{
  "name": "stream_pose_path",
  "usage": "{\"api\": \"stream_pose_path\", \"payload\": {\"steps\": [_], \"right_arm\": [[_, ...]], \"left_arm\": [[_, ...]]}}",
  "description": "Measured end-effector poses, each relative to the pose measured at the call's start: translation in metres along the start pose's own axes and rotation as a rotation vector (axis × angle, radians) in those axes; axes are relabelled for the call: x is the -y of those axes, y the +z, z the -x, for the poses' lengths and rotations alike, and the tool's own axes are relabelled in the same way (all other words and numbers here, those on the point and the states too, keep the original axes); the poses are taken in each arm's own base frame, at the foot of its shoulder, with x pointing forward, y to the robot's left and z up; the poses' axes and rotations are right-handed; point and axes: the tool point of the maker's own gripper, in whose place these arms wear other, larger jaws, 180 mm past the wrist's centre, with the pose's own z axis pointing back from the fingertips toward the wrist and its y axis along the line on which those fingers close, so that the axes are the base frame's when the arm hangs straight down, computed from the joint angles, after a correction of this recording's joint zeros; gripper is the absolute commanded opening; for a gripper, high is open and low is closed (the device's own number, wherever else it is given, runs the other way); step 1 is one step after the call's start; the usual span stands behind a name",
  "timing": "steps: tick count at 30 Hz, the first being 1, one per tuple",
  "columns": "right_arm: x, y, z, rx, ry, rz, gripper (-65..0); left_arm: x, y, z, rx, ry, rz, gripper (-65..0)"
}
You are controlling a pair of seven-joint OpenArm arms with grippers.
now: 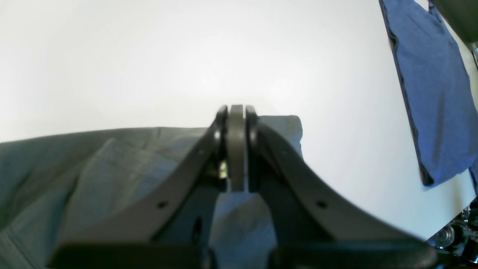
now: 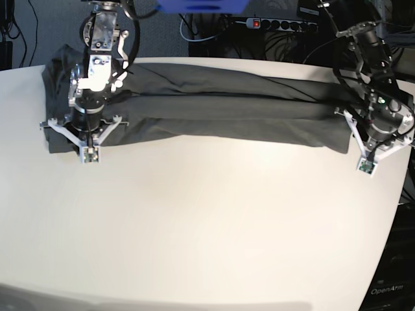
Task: Fold the T-shirt properly
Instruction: 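Lower the right gripper and grasp the strip end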
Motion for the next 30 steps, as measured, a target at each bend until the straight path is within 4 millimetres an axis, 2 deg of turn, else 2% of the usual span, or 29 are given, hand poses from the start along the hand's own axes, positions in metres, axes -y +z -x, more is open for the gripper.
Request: {"api": "stream_pose_path", "payload": {"steps": [1,5,12,15,19,24,30], "right_arm": [[0.000,0.000,0.000,0.000,0.000,0.000,-64.3],[0.000,0.000,0.000,0.000,0.000,0.000,-64.3],[-0.007,-0.005,0.008,-0.019,0.044,-0.037,-64.3],[-0.006,-0.005,0.009,-0.020,0.045,-0.036,-64.3],[-0.008,-0.007,0.009,-0.016,0.046,-0.039,-64.3],[-0.025,-0.018,0.040,-0.100,0.080,-0.088,-64.3],[-0.022,-0.022,0.039,-0.098,0.076,-0.077,-64.4]], "left_arm": [[0.000,-0.001,0.002,-0.010,0.001,0.002,-63.1],[0.009,-0.007,0.013,-0.060,0.010,0.032,-62.8],[0.022,-0.032,0.020,-0.118,0.034,0.102,-62.8],[0.024,-0.032,0.022,-0.122,0.036,0.107,-62.8],[0.038,-0.030,0.015,-0.104,0.049,0.135,-62.8],[0.026,-0.023,0.009,-0.085,0.041,0.093,-62.8],[0.022,-0.018,0.011,-0.111,0.038,0.078,-62.8]]}}
